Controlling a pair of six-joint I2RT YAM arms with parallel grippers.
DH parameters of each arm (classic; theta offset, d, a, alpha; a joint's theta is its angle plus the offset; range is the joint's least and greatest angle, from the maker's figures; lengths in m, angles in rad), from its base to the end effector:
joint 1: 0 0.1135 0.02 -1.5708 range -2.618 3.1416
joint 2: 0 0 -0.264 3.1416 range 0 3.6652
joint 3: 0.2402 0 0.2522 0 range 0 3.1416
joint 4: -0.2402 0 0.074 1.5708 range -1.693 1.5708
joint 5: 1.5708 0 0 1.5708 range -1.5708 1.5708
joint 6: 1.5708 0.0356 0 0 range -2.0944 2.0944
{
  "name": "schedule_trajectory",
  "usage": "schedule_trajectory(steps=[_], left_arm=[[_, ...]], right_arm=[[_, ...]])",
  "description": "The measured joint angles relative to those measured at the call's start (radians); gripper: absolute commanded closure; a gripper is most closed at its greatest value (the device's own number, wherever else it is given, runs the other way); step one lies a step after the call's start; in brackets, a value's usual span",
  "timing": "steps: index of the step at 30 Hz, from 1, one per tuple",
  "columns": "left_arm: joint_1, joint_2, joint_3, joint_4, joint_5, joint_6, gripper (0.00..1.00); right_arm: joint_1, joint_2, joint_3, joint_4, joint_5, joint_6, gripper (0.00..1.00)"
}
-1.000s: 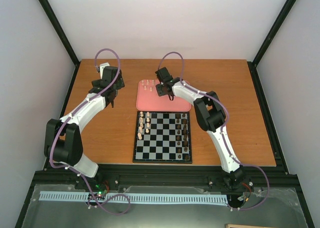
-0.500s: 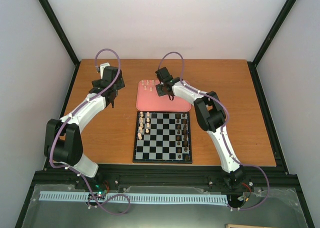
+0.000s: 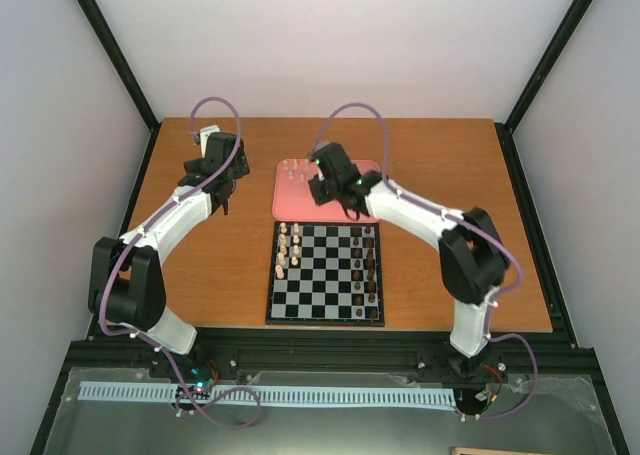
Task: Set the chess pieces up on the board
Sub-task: Place the chess piece on the chessboard.
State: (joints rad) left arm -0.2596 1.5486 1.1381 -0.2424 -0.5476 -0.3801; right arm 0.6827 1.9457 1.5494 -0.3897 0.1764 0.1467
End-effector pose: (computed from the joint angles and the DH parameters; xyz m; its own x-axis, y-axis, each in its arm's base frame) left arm 0.3388 -0.0708 0.2713 -0.4783 -0.2007 -0.8550 -0.3855 0.9227 -0.0010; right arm 0.3476 0.2746 0.2428 -0.6198 -0.3185 -0.7172 -0.4390 0.8983 -0.0195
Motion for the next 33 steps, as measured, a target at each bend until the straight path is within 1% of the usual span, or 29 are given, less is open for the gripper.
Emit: schedule_trajectory(steps=[6, 10, 12, 16, 22, 26, 33], left_arm=[[0.000, 0.000, 0.000, -0.002, -0.002, 0.000, 0.00], [0.000, -0.003, 0.000, -0.002, -0.002, 0.000, 0.00], [0.000, -0.007, 0.000, -0.002, -0.002, 0.000, 0.00], [0.000, -0.010, 0.000, -0.002, -0.002, 0.000, 0.00], [0.000, -0.010, 0.000, -0.003, -0.002, 0.000, 0.00], [0.000, -0.010, 0.000, -0.002, -0.003, 0.000, 0.00], [0.000, -0.010, 0.000, -0.002, -0.003, 0.000, 0.00]], right_arm=[[0.209, -0.267, -0.324, 0.103, -0.050, 0.025, 0.90], [0.270, -0.351, -0.482, 0.132, -0.069, 0.058, 0.90], [0.285, -0.364, -0.527, 0.140, -0.071, 0.073, 0.90], [0.330, -0.365, -0.575, 0.161, -0.080, 0.101, 0.90], [0.389, -0.315, -0.580, 0.224, -0.114, 0.117, 0.90], [0.405, -0.269, -0.579, 0.238, -0.142, 0.126, 0.90], [0.407, -0.243, -0.578, 0.265, -0.161, 0.132, 0.90]])
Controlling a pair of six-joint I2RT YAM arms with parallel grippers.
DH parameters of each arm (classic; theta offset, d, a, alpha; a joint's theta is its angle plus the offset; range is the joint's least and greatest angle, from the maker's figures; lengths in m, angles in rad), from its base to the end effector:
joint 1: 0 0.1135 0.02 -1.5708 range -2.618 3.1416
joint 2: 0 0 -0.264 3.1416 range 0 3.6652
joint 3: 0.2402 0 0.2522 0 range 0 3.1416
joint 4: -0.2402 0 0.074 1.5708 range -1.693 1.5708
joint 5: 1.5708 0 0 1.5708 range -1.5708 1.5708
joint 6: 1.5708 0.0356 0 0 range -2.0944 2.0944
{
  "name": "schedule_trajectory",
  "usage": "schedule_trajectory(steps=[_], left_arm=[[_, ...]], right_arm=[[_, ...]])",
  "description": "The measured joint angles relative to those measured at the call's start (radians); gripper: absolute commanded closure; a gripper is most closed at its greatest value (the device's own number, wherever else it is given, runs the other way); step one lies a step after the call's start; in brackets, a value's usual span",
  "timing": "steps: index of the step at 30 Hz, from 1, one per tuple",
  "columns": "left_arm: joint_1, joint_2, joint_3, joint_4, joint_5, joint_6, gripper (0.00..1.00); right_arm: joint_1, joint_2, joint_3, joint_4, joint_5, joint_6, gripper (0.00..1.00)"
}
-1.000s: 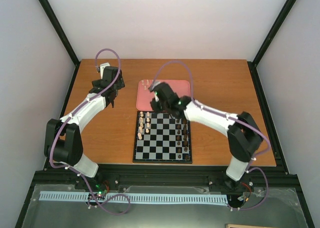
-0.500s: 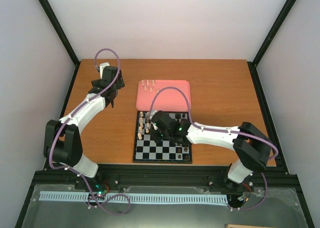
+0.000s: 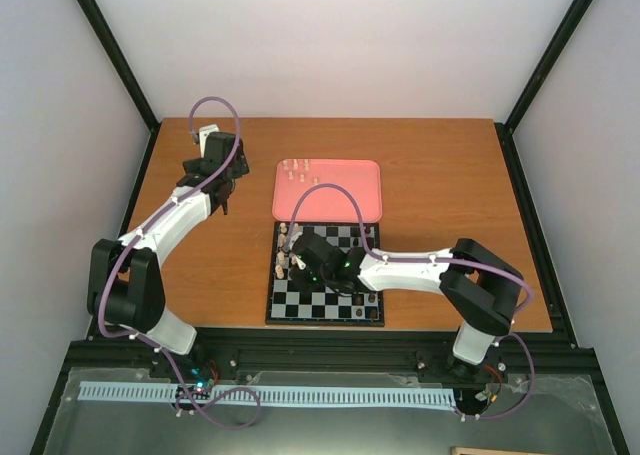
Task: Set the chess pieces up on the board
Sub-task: Place the chess piece on the chessboard.
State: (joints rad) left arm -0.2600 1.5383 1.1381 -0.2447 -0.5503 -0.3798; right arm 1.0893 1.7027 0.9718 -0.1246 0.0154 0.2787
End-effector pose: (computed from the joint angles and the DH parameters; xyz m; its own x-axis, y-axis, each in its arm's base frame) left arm 0.3370 -0.0704 0.2745 -0.4710 -0.2017 -0.8588 -0.3869 0.9221 -0.0043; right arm 0.1621 0.3091 0.1736 -0.5786 -0.5134 -0.6337 -0.7513 0.6379 0.1692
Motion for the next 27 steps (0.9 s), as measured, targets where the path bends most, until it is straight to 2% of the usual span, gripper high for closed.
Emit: schedule_trajectory(steps=[27], left_arm=[[0.000, 0.000, 0.000, 0.000, -0.004, 0.002, 0.00]], right_arm=[[0.000, 0.113, 0.089, -0.066, 0.050, 0.000, 0.88]])
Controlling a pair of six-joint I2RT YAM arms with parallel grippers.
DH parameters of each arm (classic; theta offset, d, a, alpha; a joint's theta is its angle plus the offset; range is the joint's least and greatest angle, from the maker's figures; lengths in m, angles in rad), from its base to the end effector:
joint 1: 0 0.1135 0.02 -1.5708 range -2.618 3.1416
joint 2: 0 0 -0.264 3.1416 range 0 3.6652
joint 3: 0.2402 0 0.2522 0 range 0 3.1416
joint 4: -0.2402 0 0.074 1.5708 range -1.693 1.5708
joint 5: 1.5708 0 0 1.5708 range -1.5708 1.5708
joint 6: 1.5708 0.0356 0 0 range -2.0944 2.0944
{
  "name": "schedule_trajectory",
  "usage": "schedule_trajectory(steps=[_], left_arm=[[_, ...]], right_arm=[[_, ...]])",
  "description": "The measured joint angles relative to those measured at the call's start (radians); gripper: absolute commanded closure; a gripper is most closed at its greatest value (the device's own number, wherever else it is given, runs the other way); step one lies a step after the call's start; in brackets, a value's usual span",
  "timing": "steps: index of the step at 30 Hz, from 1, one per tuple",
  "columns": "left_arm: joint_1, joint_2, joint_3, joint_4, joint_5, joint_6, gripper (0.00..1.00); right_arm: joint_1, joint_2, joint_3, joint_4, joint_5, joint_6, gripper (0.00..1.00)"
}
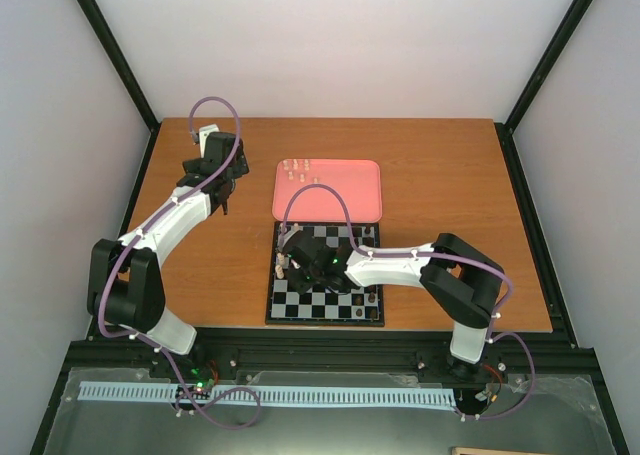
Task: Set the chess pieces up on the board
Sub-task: Place the chess piece on the chessboard.
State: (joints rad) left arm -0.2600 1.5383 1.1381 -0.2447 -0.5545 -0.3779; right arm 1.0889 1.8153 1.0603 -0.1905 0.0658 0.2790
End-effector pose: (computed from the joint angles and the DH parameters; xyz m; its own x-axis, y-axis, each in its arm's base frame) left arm 0.3370 -0.0703 0.2745 -0.4705 -0.1994 -0.8596 -0.3891 0.9212 -0.0007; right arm 0.1724 0.3246 0.1567 -0.5998 -0.5539 -0.5774 -0.7294 0.6752 0.1099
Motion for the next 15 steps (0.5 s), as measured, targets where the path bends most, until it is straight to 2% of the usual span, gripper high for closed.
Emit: schedule_trajectory(steps=[6, 15], left_arm=[[0.000, 0.000, 0.000, 0.000, 0.000, 0.000, 0.00], [0.000, 0.000, 0.000, 0.000, 0.000, 0.000, 0.00]], right_arm=[[0.000, 0.004, 0.005, -0.004, 0.002, 0.000, 0.86], [0.000, 0.007, 0.011, -0.013, 0.002, 0.001, 0.74]])
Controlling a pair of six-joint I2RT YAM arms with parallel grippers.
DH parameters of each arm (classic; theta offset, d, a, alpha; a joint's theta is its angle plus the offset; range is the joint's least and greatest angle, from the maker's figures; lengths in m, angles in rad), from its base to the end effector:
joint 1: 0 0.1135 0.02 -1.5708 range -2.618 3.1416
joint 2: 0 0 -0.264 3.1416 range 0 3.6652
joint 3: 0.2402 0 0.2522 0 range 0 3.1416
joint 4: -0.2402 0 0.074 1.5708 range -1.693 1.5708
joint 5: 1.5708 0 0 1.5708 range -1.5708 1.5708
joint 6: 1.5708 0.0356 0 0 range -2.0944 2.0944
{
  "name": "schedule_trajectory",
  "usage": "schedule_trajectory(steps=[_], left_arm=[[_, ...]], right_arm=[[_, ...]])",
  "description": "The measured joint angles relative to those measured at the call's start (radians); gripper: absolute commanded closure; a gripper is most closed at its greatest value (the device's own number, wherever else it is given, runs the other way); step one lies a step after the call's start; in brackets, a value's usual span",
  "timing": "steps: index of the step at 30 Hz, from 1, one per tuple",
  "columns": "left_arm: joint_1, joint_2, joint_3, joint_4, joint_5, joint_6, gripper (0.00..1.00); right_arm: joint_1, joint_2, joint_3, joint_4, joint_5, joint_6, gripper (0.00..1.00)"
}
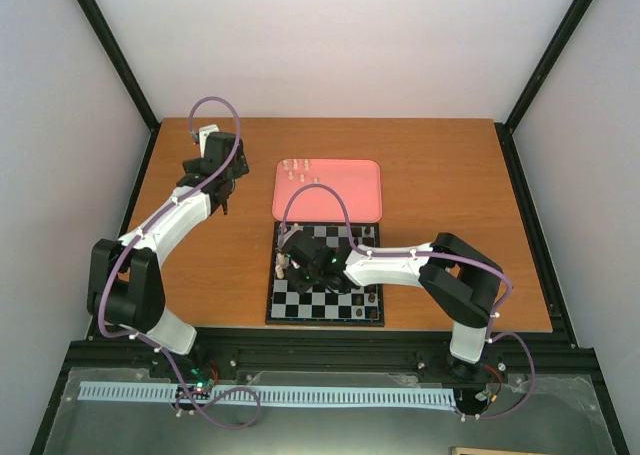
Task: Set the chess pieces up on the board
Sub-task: Place the chess piece on the chessboard, then pick up the chess piece from the storage box.
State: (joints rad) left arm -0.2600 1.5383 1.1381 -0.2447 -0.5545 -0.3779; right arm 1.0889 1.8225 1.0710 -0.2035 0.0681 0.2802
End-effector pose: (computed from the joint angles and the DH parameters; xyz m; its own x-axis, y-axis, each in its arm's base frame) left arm 0.3370 -0.0703 0.2745 -0.4705 -0.1994 -0.8596 -0.3891 0.9212 -0.0007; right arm 0.1731 0.3258 0.1564 -0.6030 -0.5576 -0.5704 -0.7274 0.6779 0.1064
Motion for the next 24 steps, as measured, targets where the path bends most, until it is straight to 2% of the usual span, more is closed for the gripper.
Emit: schedule_trajectory(steps=[5, 11, 16, 21, 24], left_arm=[[0.000, 0.000, 0.000, 0.000, 0.000, 0.000, 0.00], [0.000, 0.000, 0.000, 0.000, 0.000, 0.000, 0.00], [0.000, 0.000, 0.000, 0.000, 0.000, 0.000, 0.00], [0.000, 0.000, 0.000, 0.000, 0.000, 0.000, 0.00], [0.000, 0.000, 0.000, 0.000, 0.001, 0.000, 0.00]], right_arm=[[0.000, 0.000, 0.000, -0.003, 0.000, -0.001, 0.73], [0.000, -0.019, -0.005, -0.005, -0.023, -0.005, 0.58], [0.001, -0.140, -0.027, -0.029, -0.041, -0.010, 0.44], [0.001, -0.283, -0.029, -0.064, 0.051, -0.015, 0.39], [-0.023, -0.296, 0.004, -0.099, 0.128, -0.026, 0.35]])
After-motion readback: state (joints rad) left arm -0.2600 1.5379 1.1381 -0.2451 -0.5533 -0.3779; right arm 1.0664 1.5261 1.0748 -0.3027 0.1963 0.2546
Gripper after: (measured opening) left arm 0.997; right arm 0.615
